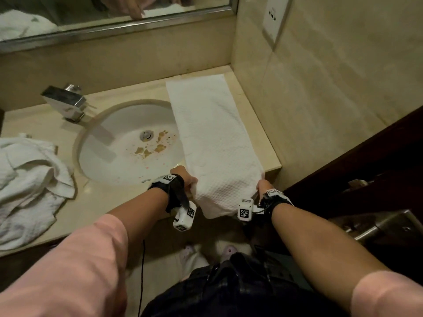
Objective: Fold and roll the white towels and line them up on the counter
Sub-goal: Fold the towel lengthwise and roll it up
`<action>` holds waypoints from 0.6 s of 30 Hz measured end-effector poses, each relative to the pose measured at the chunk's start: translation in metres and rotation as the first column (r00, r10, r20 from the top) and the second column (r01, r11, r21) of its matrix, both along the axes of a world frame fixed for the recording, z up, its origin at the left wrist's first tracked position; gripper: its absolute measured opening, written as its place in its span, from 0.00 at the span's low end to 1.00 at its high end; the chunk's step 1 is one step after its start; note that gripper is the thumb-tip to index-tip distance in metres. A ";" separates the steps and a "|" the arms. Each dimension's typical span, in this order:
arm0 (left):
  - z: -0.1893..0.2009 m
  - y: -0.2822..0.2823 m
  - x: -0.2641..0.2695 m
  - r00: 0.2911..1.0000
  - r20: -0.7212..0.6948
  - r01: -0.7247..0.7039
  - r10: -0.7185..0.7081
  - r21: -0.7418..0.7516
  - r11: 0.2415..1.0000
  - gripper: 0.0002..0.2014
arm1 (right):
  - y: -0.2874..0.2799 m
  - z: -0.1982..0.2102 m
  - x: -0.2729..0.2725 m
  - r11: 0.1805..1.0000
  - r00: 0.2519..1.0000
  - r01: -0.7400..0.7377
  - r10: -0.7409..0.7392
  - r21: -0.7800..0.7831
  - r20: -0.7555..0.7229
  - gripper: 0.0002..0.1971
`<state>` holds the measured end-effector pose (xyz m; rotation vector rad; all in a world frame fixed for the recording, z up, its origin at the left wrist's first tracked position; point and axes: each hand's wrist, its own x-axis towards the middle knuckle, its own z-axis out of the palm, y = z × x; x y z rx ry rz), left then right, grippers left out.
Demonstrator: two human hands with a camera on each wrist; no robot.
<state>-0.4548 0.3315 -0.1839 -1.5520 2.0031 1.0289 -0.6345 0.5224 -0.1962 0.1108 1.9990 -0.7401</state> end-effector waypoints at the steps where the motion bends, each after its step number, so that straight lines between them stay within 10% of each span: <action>1: -0.001 -0.001 -0.001 1.000 -0.001 0.001 -0.001 -0.003 1.000 0.16 | 0.000 -0.002 0.000 1.000 1.000 0.006 -0.006 0.006 -0.007 0.09; 6: -0.001 -0.005 -0.005 1.000 -0.018 -0.016 0.017 0.041 0.999 0.13 | 0.007 -0.079 -0.017 0.930 0.937 0.337 -0.346 -0.144 -0.044 0.11; 10: -0.001 -0.004 -0.004 1.000 0.005 0.031 -0.031 0.010 0.999 0.15 | 0.012 -0.009 0.022 0.891 0.895 0.394 -0.428 -0.224 -0.128 0.02; 18: -0.005 -0.005 -0.004 0.999 0.011 0.035 -0.035 -0.004 0.999 0.18 | 0.018 -0.016 0.019 0.864 0.788 0.426 -0.500 -0.268 -0.358 0.06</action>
